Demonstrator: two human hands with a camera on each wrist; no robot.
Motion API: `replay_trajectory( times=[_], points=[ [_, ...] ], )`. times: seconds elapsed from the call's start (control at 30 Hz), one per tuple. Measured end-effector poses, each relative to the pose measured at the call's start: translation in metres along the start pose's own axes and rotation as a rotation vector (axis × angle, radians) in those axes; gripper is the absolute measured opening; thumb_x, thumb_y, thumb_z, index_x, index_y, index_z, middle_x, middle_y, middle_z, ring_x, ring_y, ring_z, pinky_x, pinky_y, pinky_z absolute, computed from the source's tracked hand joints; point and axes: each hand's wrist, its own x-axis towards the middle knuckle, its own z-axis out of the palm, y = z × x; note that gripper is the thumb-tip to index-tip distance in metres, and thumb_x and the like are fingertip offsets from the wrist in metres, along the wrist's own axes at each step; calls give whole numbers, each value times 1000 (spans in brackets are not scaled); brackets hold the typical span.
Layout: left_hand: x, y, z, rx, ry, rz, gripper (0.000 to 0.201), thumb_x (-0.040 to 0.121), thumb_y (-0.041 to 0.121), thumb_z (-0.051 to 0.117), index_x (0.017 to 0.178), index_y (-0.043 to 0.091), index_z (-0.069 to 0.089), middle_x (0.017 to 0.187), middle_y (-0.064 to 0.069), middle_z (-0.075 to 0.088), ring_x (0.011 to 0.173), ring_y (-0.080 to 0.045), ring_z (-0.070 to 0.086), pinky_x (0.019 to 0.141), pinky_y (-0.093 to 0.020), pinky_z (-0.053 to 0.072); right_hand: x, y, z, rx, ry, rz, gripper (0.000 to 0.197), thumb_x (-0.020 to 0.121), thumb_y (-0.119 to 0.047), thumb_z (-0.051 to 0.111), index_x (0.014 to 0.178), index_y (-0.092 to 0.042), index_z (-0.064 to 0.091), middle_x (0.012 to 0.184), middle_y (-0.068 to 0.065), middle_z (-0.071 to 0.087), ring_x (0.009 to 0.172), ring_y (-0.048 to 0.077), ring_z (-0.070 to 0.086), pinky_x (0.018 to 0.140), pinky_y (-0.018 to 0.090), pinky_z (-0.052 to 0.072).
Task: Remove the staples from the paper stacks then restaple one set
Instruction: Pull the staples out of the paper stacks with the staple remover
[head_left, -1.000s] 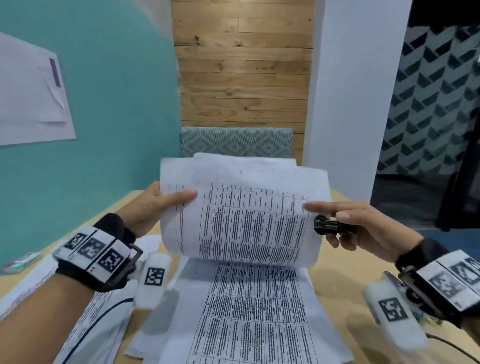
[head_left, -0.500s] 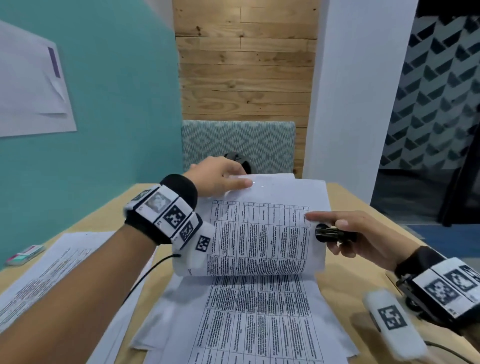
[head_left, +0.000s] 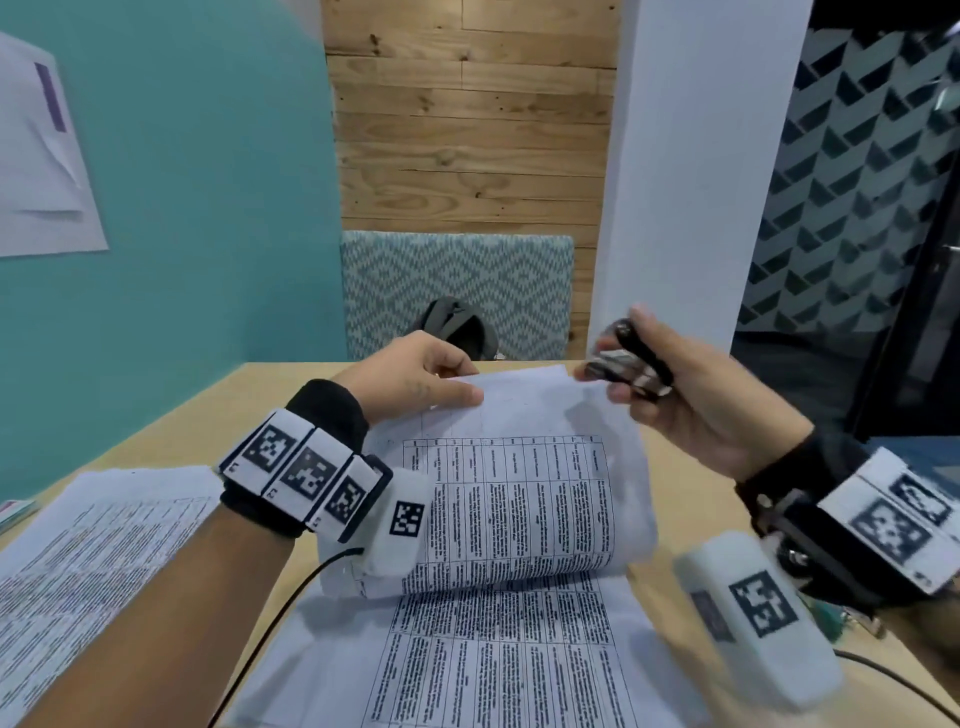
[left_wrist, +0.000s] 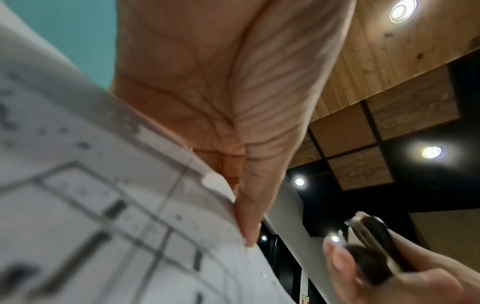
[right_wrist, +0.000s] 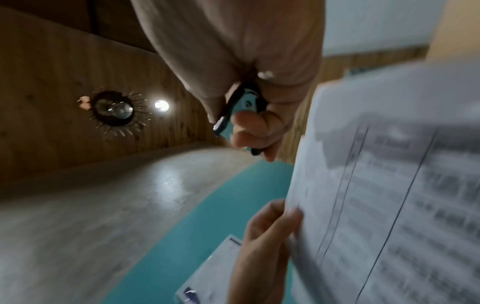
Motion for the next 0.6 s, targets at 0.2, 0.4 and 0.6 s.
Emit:
replay_trajectory(
  times=[0.2, 0.4, 0.6],
  points=[
    [-3, -2, 4, -80, -18, -6, 17, 79, 27, 71, 78, 11, 65, 72, -4, 56, 66, -14, 49, 64, -28, 37, 17, 10, 39, 166, -138, 174, 36, 66, -42, 60, 79, -9, 54, 75, 12, 65, 40, 3, 46, 31, 9, 36],
    [-9, -4, -4, -152, -41, 1, 25, 79, 30, 69, 84, 6, 69, 81, -10, 64, 74, -20, 56, 76, -36, 43, 11, 14, 36, -125, -142, -78, 41, 52, -21, 76, 90, -12, 61, 79, 1, 66, 60, 4, 61, 50, 13, 47],
    [-12, 6, -1, -214, -62, -23, 25, 83, 25, 67, 88, 0, 69, 84, -14, 62, 77, -23, 54, 78, -36, 42, 3, 19, 29, -777, -55, -470, 48, 55, -20, 86, 97, -20, 64, 91, -7, 68, 82, 6, 65, 77, 29, 53]
  ],
)
